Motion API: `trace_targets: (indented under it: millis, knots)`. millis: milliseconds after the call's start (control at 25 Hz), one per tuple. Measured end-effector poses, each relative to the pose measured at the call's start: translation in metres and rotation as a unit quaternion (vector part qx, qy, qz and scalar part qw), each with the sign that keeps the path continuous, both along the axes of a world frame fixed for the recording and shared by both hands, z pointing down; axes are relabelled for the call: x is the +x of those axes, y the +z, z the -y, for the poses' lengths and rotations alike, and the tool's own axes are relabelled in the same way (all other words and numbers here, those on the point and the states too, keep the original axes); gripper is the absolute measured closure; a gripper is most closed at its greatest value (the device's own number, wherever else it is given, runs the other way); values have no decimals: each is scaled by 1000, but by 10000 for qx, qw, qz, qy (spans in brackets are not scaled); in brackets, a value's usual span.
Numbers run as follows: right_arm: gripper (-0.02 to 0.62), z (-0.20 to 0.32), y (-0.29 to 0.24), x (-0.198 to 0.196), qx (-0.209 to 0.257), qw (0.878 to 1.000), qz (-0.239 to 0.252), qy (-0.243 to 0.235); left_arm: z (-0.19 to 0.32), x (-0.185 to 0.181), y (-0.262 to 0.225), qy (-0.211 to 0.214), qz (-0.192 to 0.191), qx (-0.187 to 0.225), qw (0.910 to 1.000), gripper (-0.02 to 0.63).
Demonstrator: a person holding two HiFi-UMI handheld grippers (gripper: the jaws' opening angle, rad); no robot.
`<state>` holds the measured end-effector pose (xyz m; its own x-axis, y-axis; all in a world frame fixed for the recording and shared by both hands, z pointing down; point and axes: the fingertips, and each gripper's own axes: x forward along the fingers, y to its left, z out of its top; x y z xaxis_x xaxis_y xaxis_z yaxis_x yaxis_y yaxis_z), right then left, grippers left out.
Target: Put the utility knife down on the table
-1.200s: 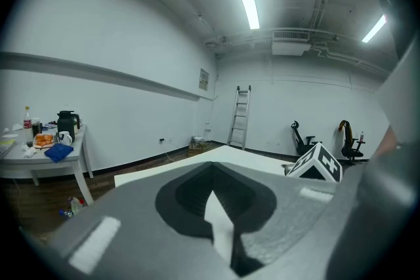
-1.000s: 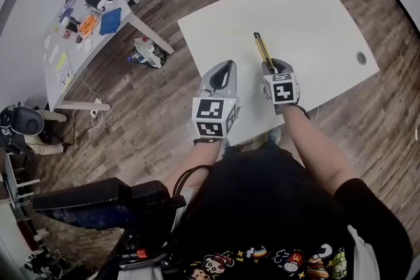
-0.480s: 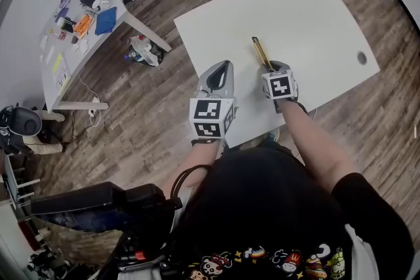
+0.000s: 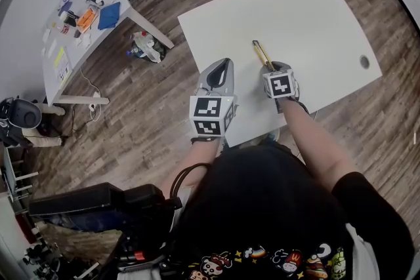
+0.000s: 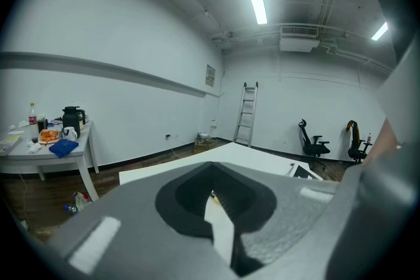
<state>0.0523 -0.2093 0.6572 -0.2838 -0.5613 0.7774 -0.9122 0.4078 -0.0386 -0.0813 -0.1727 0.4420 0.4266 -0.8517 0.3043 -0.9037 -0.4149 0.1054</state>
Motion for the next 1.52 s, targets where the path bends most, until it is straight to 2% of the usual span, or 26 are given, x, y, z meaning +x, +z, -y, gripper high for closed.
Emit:
trace_targets:
  millis: [280,400,520,600,640,760,960,1080,1520]
  knots:
    - [454,-1,-1,-1,54,10000,-40,-48,5,-1,13,-38,35,-161,9999,604]
    - [452,-1,-1,-5,180,9998,98,-56,6,2,20,-3,82,-218,9997,604]
    - [410,-3,-15,-5,411,9986,345,-18,7,8,20,54,79,-214,9997,604]
    - [420,-3,-36,-1,648,9967,477,71,9,12,19,113,90,-201,9997,604]
    - [447,-3,-51,2,801,9951,559,135,10,13,18,140,98,-192,9997,604]
    - [574,-10,-104,14,1346,9864,870,373,10,17,15,195,101,-157,9996,604]
    - [575,-41,-196,28,2413,9638,1105,265,8,24,4,268,69,-20,9996,604]
    - [575,-56,-227,32,2809,9534,1085,187,6,27,-3,281,19,64,9996,604]
    - [574,-61,-239,40,2907,9514,978,269,1,38,-16,403,-43,192,9990,604]
